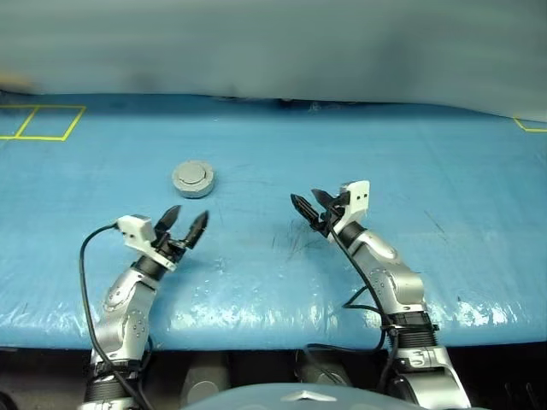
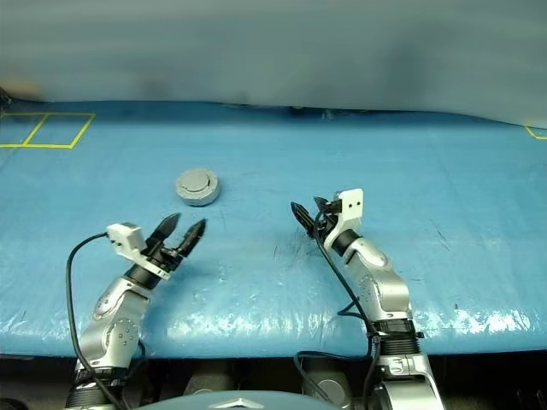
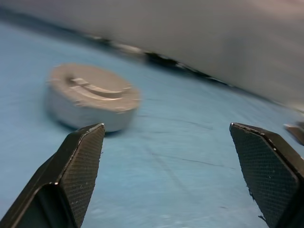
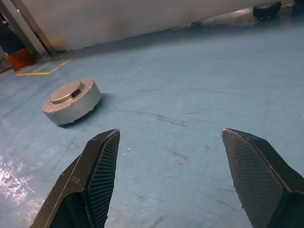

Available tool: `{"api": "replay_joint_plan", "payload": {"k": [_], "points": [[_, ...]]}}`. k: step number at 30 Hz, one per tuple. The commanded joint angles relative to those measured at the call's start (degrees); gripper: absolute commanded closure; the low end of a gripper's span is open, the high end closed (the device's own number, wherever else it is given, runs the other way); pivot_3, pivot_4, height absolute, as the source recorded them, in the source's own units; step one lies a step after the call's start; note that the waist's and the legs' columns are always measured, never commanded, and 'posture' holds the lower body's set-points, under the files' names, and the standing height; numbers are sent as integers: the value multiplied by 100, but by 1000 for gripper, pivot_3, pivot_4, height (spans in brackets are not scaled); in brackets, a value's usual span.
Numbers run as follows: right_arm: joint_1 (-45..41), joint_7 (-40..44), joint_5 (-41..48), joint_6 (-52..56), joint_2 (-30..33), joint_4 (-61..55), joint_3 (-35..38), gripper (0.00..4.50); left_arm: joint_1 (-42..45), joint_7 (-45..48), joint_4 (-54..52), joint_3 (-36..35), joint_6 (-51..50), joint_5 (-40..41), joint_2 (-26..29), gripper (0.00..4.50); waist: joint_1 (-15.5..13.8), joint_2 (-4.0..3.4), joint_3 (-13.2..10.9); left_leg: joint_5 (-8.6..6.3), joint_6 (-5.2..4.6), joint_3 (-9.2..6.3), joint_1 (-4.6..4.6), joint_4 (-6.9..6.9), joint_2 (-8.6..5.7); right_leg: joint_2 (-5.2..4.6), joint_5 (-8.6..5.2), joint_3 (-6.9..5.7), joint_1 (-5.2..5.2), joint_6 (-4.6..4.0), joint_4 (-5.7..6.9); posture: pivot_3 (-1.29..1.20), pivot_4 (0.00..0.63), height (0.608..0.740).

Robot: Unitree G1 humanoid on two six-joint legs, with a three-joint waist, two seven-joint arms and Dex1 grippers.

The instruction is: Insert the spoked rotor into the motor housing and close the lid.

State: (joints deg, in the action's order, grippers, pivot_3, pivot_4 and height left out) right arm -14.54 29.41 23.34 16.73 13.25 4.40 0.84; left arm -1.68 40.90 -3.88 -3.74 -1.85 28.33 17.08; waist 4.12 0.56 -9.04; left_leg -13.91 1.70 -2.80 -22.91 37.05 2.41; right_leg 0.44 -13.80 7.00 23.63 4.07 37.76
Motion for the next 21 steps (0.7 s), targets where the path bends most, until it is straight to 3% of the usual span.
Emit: {"api": "replay_joint_plan", "payload": {"k": [1, 7, 10, 11, 21], "points": [[-62, 517, -236, -272, 408, -25, -64, 918, 109, 517, 3, 510, 207, -535, 288, 21, 29, -2, -2, 0, 0, 1, 0, 0, 2, 3, 0, 1, 2, -1, 1, 0, 150, 740], [-68, 1082, -715, -797, 956, 184, -223, 918, 628, 663, 789, 830, 649, -1184, 368, 21, 37, -2, -3, -1, -3, -4, 5, -1, 10, 12, 4, -3, 2, 8, 11, 0, 150, 740], [-37, 1161, -789, -915, 1010, 194, -225, 85, 778, 600, 987, 776, 844, -1240, 254, 0, 22, -1, -3, -1, -3, -1, 1, 1, 6, 6, 8, -1, 1, 15, 4, 0, 150, 740], [-50, 1014, -912, -1012, 985, 232, -211, 38, 826, 580, 1045, 751, 890, -1233, 219, 0, 19, -2, -3, -1, -3, -1, 0, 1, 6, 6, 9, -1, 0, 15, 4, 0, 150, 740], [2, 985, -1030, -1142, 849, 192, -230, 38, 1057, 527, 1278, 674, 1106, -1281, 157, 0, -22, -1, -3, -2, -4, -2, 0, 2, 6, 5, 9, -1, 0, 16, 5, 0, 150, 740]]}}
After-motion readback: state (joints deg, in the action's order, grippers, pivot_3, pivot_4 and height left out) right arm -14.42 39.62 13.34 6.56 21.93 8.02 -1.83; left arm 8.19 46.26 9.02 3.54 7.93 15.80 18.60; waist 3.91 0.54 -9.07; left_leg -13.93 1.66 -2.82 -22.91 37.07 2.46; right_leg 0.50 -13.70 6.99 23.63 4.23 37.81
